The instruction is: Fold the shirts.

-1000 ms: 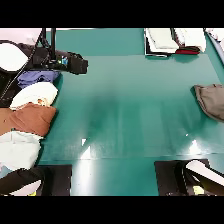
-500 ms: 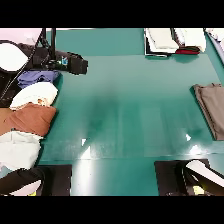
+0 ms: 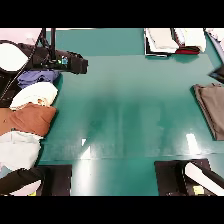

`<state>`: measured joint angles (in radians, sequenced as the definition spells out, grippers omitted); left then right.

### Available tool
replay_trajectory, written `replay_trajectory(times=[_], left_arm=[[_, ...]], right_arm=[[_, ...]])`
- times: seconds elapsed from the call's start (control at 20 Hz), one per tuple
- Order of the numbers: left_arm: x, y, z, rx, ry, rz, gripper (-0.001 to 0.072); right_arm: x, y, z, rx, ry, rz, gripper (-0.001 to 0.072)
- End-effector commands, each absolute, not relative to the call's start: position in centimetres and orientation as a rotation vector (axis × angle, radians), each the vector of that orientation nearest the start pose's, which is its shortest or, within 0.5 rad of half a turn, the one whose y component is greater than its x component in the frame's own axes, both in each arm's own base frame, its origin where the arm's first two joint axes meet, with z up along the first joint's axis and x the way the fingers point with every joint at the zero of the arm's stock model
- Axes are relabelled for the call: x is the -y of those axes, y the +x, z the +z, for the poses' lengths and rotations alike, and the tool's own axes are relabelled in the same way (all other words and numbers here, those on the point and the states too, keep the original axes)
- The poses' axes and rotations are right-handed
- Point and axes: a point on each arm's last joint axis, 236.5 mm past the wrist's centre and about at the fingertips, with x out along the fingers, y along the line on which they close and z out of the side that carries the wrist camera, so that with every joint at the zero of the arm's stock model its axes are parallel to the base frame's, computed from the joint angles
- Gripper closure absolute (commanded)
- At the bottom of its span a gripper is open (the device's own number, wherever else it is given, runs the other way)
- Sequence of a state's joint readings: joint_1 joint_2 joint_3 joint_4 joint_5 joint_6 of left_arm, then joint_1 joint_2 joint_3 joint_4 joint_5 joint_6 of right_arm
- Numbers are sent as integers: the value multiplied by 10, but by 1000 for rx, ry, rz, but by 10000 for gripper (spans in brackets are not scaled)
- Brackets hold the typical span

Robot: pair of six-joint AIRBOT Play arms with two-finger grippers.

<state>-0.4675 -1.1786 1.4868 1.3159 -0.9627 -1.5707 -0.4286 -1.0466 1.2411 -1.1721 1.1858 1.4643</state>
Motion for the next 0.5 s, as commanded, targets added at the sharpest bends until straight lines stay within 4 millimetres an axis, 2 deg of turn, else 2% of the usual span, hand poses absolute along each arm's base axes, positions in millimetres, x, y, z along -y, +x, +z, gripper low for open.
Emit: replay_trajectory(times=[0.0, 0.1, 0.25, 0.35, 0.45], left_arm=[[252, 391, 222, -679, -57, -602, 681], [252, 391, 222, -679, -56, -602, 681], [252, 391, 222, -680, -57, -602, 682], [252, 391, 222, -680, -56, -602, 681], [252, 391, 222, -680, -57, -602, 682]], right_arm=[[-44, 388, 157, -876, 268, 223, 410], [-89, 383, 159, -876, 197, 339, 697], [-129, 372, 160, -885, 151, 437, 697], [-138, 368, 160, -889, 140, 462, 696], [-140, 365, 158, -903, 137, 468, 696]])
